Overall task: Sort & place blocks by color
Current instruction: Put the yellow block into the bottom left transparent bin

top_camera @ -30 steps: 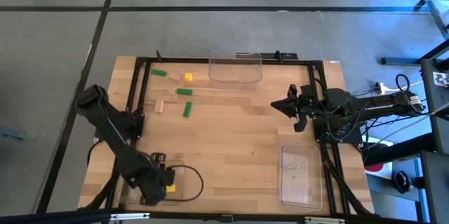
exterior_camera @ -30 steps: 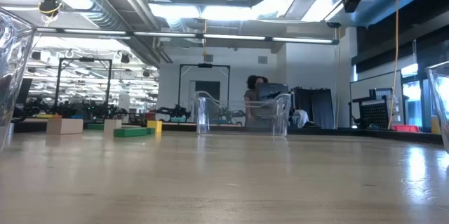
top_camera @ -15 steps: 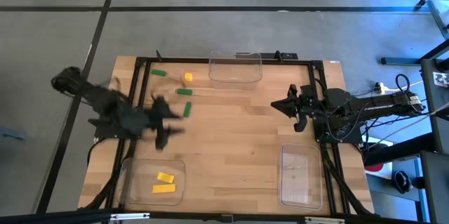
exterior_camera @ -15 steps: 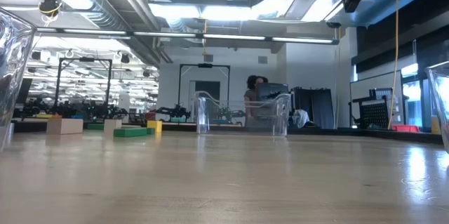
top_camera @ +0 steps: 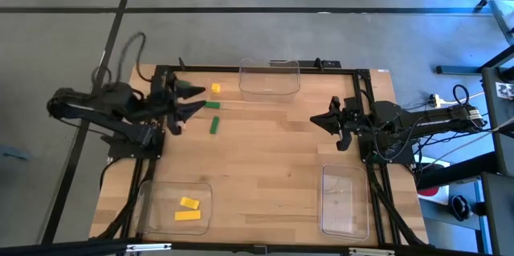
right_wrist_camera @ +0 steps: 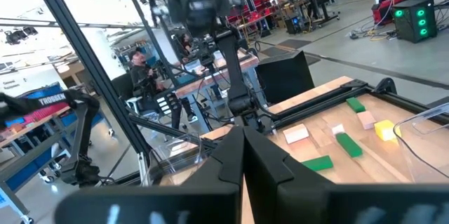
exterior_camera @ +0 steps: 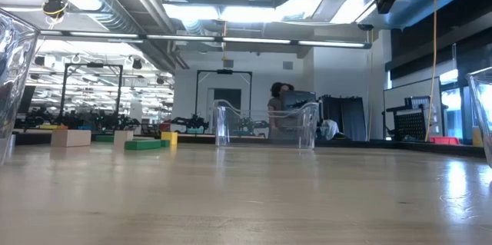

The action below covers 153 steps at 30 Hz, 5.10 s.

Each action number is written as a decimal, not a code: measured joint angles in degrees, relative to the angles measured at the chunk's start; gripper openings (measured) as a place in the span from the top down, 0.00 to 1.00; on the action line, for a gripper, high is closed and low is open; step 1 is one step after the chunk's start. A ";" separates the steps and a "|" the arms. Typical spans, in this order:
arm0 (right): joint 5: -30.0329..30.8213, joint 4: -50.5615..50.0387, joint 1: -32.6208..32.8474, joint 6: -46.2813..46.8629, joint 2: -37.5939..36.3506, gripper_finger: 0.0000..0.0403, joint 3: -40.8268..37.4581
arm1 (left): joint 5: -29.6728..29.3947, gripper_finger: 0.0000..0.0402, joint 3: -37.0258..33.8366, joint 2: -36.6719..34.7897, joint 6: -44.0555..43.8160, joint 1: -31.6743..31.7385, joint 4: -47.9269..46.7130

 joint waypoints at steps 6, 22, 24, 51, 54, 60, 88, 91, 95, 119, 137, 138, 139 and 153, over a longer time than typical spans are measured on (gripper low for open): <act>0.04 0.35 -0.01 -0.45 0.01 0.98 0.01 | -1.54 0.46 -10.77 -2.18 -4.59 1.63 9.37; 0.09 1.37 0.00 -1.34 -0.01 0.98 0.00 | 0.78 0.46 -12.18 -2.31 -4.12 1.95 7.74; 0.09 1.38 -0.01 -1.36 -0.01 0.98 0.00 | 0.77 0.46 -12.18 -2.33 -4.24 1.95 7.73; 2.98 3.77 -0.01 -1.30 0.01 0.98 0.01 | 5.15 0.46 8.85 37.48 -22.85 43.43 -39.50; 2.99 3.77 0.00 -1.29 0.01 0.98 0.00 | 4.91 0.46 8.83 42.16 -24.08 43.48 -37.14; 2.99 3.77 0.00 -1.09 0.01 0.98 0.01 | 6.02 0.45 8.83 48.96 -23.47 43.89 -32.33; 2.97 3.57 0.01 -1.07 0.01 0.98 0.00 | 11.26 0.37 2.88 52.51 -31.33 51.67 -20.20; 2.99 3.55 -0.01 -1.07 0.01 0.98 0.00 | 11.26 0.37 2.86 53.46 -30.43 51.48 -19.89; 2.98 3.51 0.00 -1.05 0.01 0.98 0.00 | 11.34 0.37 2.82 55.39 -29.52 51.41 -20.27; 2.97 3.48 0.01 0.23 0.01 0.98 0.01 | 12.23 0.70 2.83 59.13 -29.47 50.34 -19.18; 2.97 3.33 0.00 -2.99 0.01 0.98 0.01 | 5.35 0.70 2.82 27.76 -20.55 22.62 -15.96; 2.97 3.30 0.01 -2.99 0.01 0.98 0.00 | 4.41 0.70 2.82 26.48 -19.37 19.95 -15.10; 2.97 3.26 0.01 -2.99 0.01 0.98 0.00 | 3.30 0.70 2.82 25.16 -18.75 17.54 -14.84; 2.51 2.63 0.00 -2.84 -0.01 0.98 0.00 | 0.91 0.70 -9.24 10.89 -14.90 2.95 3.52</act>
